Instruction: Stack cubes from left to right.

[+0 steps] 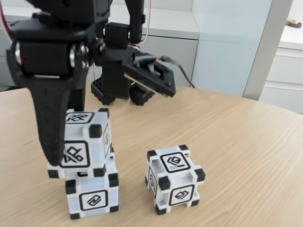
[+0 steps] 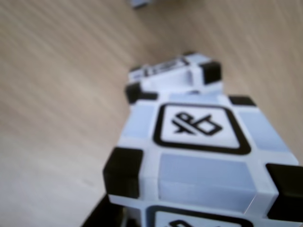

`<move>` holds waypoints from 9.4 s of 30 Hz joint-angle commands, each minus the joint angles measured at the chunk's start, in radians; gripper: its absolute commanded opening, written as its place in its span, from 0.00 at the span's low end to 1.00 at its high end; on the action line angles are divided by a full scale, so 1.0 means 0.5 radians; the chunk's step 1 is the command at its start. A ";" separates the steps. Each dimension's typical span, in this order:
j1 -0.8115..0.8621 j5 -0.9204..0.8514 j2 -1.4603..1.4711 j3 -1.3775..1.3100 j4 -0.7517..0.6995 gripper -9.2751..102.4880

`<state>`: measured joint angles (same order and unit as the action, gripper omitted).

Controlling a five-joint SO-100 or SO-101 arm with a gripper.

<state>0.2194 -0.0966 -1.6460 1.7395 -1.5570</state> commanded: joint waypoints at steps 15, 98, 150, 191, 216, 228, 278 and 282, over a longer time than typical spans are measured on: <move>0.031 -0.230 -0.043 -0.095 -0.006 0.30; -0.779 0.193 0.163 -0.095 -0.138 0.43; -1.092 -0.012 0.110 -0.166 -0.101 0.43; -1.065 0.104 -0.190 -0.169 0.006 0.08; -0.264 -0.387 -0.724 -0.169 -0.006 0.08; -0.227 -0.276 -0.687 -0.350 -0.334 0.08; -0.114 -0.172 -0.009 -0.718 -0.592 0.08; -0.114 -0.190 0.043 -0.715 -0.592 0.08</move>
<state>0.1626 -0.1887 -1.6276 1.4174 -1.8208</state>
